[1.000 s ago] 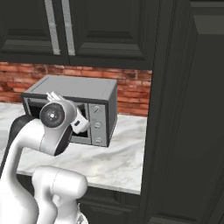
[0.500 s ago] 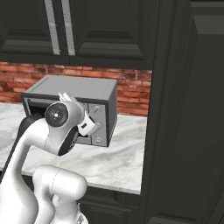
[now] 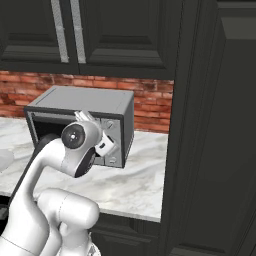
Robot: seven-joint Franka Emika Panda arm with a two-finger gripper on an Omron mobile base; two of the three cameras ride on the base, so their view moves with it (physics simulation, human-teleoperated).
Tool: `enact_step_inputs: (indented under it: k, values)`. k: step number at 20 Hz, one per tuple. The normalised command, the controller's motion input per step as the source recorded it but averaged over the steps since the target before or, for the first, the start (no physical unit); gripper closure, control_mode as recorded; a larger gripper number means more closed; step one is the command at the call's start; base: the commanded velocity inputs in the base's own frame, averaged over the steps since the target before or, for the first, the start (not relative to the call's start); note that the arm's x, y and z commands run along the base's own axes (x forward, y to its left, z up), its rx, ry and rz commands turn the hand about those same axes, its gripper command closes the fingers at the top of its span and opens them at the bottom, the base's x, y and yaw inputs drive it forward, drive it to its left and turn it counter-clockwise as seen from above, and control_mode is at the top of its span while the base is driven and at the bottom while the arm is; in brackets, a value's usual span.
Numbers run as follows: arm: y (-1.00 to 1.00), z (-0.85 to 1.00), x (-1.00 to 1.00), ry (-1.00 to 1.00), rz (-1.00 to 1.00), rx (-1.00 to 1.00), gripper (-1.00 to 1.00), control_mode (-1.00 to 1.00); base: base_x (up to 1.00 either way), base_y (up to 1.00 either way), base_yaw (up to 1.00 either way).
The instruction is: Pull the toaster oven rack outwards. Pick up the baguette from the plate and place it on the toaster oven rack. Close the toaster oven door fully and set the temperature to the lowest setting.
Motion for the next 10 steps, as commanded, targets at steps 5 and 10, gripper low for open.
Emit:
enact_step_inputs:
  k: [5, 10]
  values:
    - [0.00, 0.00, 0.20, 0.00, 0.00, 0.00, -1.00, -1.00, 0.00, 0.00, 0.00]
    - [0.00, 0.00, 0.17, 0.00, 0.00, 0.00, -1.00, -1.00, 0.00, 0.00, 0.00]
